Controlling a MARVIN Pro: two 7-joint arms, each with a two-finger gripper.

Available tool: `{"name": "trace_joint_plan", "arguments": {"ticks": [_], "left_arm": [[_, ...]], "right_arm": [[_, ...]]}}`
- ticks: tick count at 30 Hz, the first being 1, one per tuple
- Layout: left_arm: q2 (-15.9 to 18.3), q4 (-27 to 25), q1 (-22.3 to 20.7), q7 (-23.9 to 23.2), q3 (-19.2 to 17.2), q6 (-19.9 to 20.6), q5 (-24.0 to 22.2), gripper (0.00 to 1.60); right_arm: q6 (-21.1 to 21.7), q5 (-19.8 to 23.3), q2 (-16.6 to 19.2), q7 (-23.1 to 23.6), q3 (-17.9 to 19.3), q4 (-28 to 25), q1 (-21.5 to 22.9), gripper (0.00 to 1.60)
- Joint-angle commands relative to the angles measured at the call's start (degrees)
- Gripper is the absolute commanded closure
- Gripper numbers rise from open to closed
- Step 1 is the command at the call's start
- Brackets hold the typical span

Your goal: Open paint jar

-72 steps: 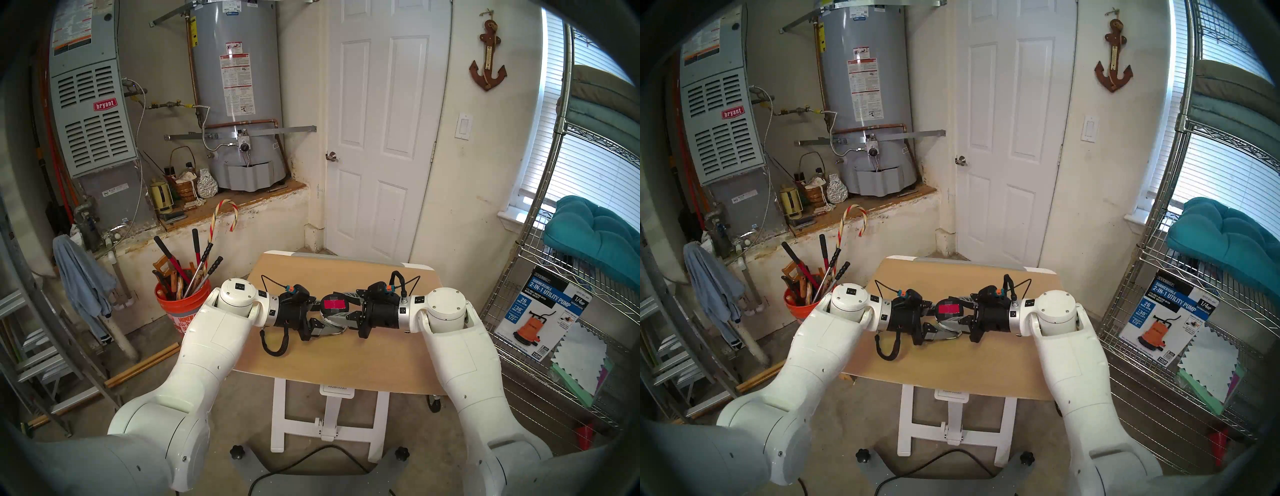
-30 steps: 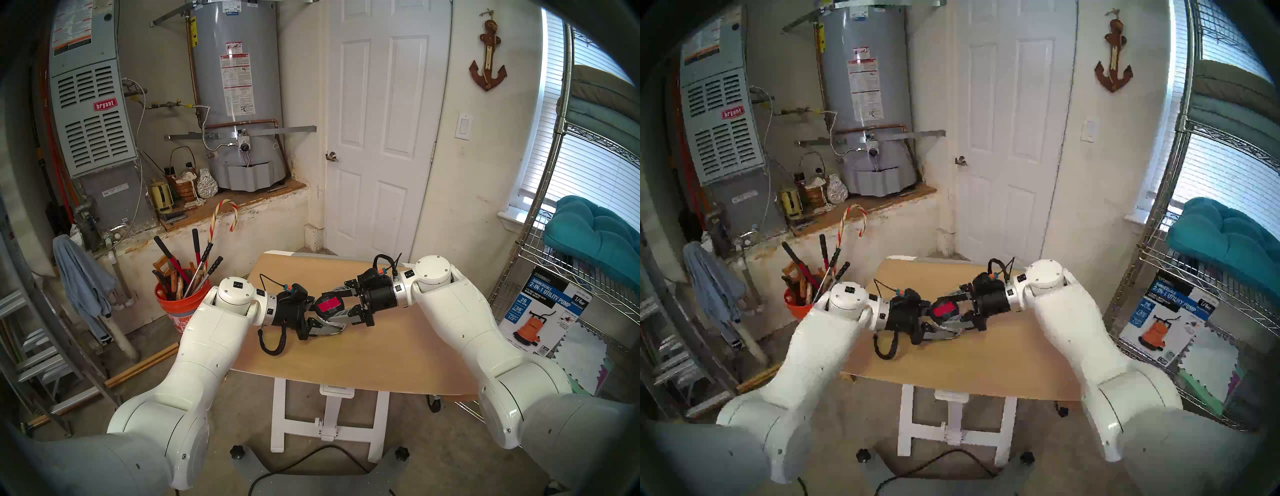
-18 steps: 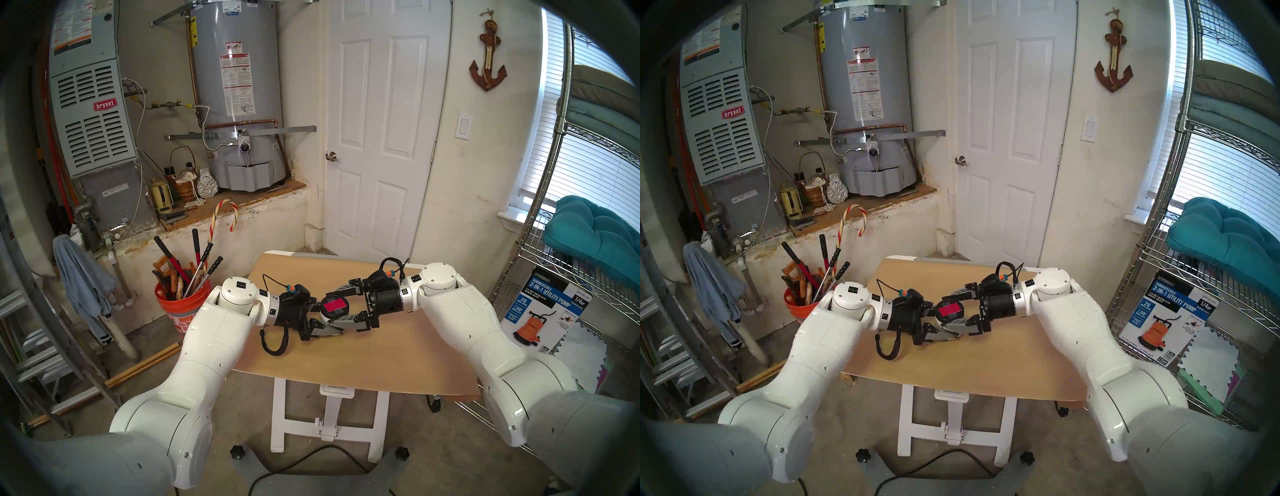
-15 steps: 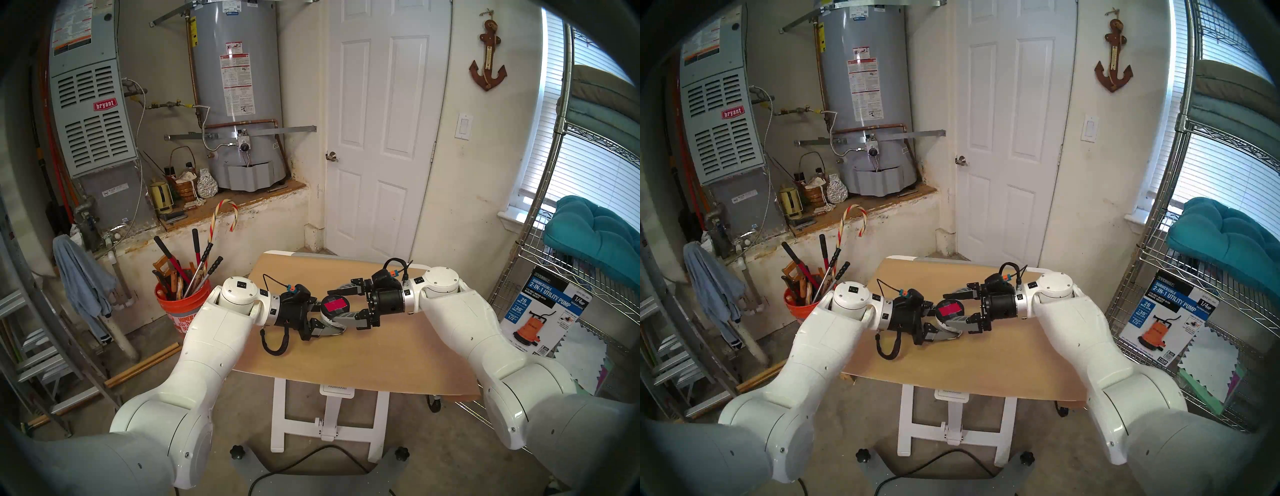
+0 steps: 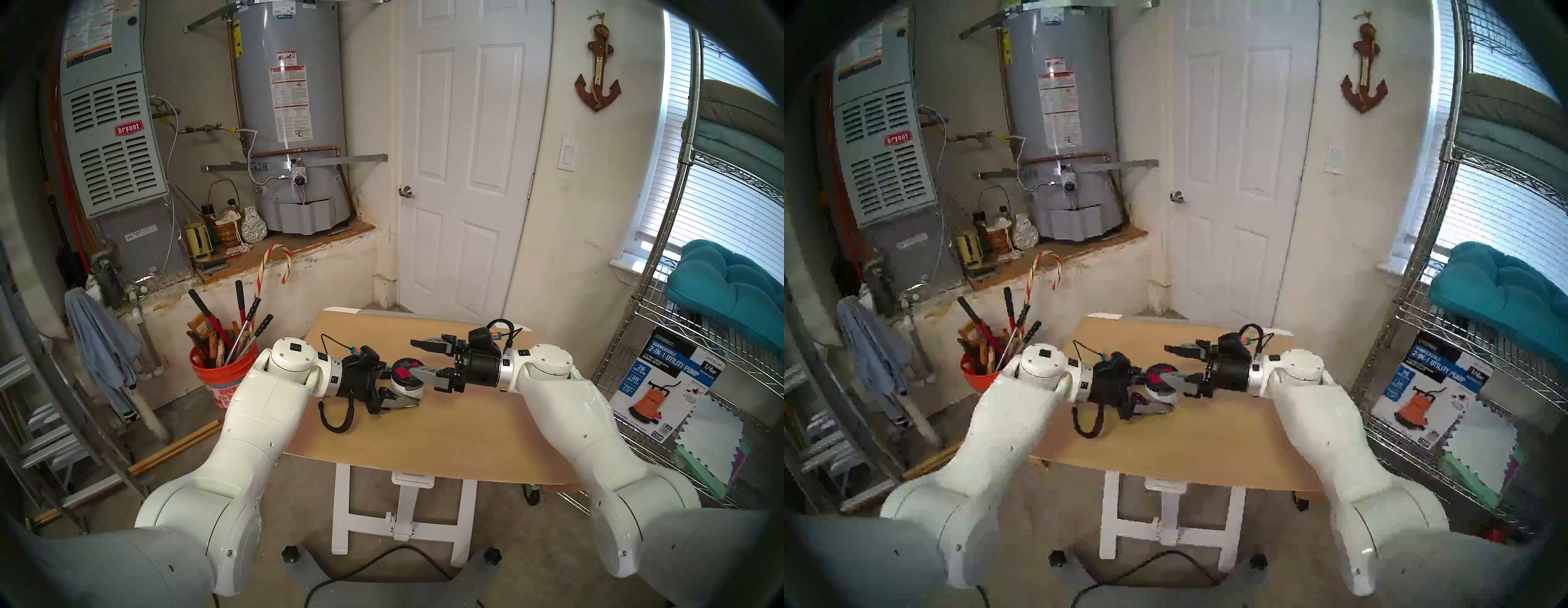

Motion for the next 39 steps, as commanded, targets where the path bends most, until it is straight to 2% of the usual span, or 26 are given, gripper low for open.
{"name": "trace_joint_plan", "arguments": {"ticks": [1,5,6,12,22,28,39], "left_arm": [[0.2,-0.3,-1.5,0.4,-0.3,-0.3,0.0,1.6],[0.2,-0.1,-1.6,0.8,-0.3,-0.3,0.1,1.6],[0.1,0.0,-1.7,0.9,-0.3,-0.3,0.1,1.6],[0.0,0.3,-1.8,1.2,-0.2,-0.3,0.1,1.6],[-0.2,1.0,-2.1,1.9,-0.1,-0.4,0.2,1.6],[-0.2,1.3,-2.2,2.1,-0.1,-0.4,0.2,1.6],[-0.4,1.5,-2.4,2.2,0.0,-0.6,0.1,1.6]], "right_arm": [[-0.4,-0.6,-1.5,-6.6,1.4,-6.6,-3.1,0.0],[1.2,-1.7,-0.9,-10.2,2.0,-9.5,-5.1,0.0],[1.9,-1.9,-0.9,-12.0,2.5,-11.3,-6.9,0.0],[3.8,-2.7,-1.1,-15.6,3.7,-15.7,-10.5,0.0],[7.5,-1.5,-2.8,-18.2,4.9,-23.9,-17.6,0.0],[8.2,-1.3,-3.5,-19.7,5.6,-27.4,-20.5,0.0],[6.5,-4.7,-5.3,-26.4,4.8,-35.2,-27.5,0.0]]}}
